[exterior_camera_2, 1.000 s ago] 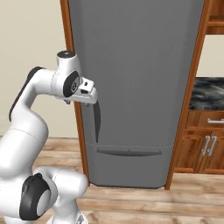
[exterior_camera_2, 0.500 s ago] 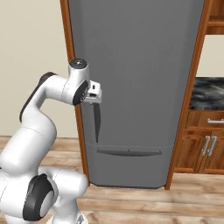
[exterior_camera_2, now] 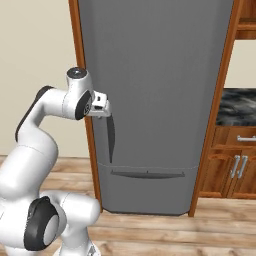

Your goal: Retrieve the butter from the fridge and place it on a plate on the dining table. Then retrieve the butter knife by the fridge and place it near the plate.

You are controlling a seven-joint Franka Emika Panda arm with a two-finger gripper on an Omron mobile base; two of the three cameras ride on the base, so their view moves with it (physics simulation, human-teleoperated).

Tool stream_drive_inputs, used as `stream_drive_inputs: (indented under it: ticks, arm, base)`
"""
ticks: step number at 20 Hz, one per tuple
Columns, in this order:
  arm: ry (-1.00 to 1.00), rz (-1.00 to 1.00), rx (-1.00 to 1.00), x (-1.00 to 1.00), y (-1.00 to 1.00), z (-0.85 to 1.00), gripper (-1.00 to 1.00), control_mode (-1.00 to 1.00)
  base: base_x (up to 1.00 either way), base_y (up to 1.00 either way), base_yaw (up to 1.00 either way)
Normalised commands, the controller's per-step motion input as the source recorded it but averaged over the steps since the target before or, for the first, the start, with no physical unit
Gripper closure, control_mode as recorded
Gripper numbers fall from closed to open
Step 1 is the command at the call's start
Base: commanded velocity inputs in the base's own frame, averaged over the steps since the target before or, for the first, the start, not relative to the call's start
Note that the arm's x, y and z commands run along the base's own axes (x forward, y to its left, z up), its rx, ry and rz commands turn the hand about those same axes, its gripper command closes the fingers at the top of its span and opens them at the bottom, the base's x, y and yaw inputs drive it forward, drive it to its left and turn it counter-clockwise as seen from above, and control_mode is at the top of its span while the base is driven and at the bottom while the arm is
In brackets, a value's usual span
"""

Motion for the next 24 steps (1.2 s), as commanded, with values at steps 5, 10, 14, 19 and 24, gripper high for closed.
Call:
stream_drive_inputs:
  ticks: [5, 10, 14, 19, 24]
  arm:
    - [-0.03, -0.02, -0.04, 0.19, -0.12, -0.27, -1.0, -1.0]
    - [-0.04, 0.0, -0.05, 0.23, -0.03, -0.19, -1.0, -1.0]
    - [-0.04, 0.0, 0.0, 0.19, 0.03, -0.02, -1.0, -1.0]
    - [-0.04, 0.0, 0.0, 0.32, 0.07, 0.0, -1.0, -1.0]
    - [-0.02, 0.0, 0.0, 0.44, 0.04, -0.12, -1.0, -1.0]
  base:
    - [0.0, 0.0, 0.0]
    - [0.0, 0.0, 0.0]
    - [0.0, 0.0, 0.0]
    - [0.0, 0.0, 0.0]
    - [0.0, 0.0, 0.0]
